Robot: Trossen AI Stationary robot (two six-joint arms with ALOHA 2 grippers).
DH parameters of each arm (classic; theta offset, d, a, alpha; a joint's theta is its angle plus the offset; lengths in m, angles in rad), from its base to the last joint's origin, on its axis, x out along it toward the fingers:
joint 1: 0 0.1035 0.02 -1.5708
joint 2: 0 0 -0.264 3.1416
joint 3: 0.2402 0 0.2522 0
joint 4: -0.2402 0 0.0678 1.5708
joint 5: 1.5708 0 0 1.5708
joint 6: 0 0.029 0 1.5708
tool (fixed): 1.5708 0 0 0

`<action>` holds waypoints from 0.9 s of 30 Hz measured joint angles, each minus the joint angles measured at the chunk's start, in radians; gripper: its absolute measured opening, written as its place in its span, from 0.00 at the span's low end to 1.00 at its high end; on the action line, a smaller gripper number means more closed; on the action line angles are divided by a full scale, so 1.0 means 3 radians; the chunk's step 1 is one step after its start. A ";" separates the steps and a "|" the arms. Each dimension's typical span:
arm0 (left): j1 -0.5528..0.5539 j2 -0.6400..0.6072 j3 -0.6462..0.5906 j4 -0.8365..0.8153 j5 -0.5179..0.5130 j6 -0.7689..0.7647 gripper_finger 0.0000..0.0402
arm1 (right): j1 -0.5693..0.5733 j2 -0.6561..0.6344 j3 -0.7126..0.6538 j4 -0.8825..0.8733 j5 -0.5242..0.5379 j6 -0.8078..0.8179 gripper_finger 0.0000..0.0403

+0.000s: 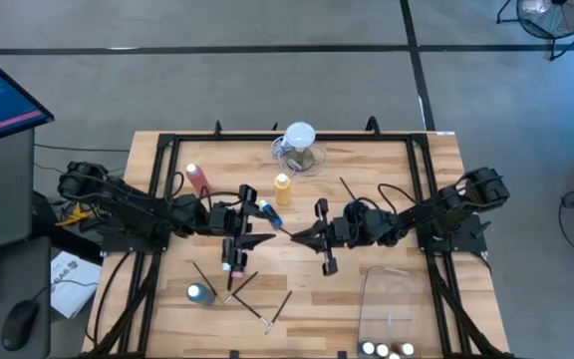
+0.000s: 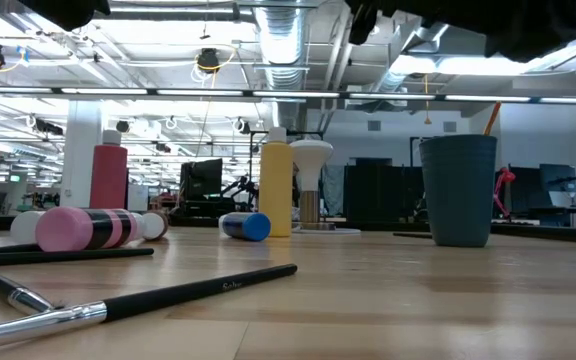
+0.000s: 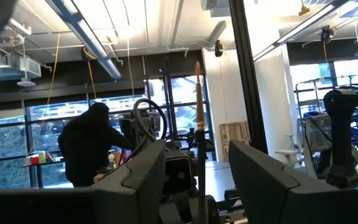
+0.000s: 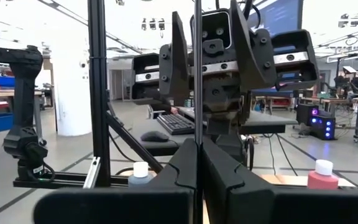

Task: Pick & Place Paint Supplies
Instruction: Put the top black gold paintbrush into the blue cup

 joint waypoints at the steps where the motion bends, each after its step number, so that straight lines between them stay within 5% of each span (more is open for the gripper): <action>1: 0.0000 0.0001 0.0000 0.0003 0.0000 0.0000 0.41 | 0.0000 0.0000 0.0000 -0.0002 0.0000 0.0000 0.00; 27: 0.0006 0.0000 0.0000 0.0029 0.0095 -0.0060 0.20 | -0.0039 0.0000 0.0001 -0.0167 0.0132 -0.0001 0.00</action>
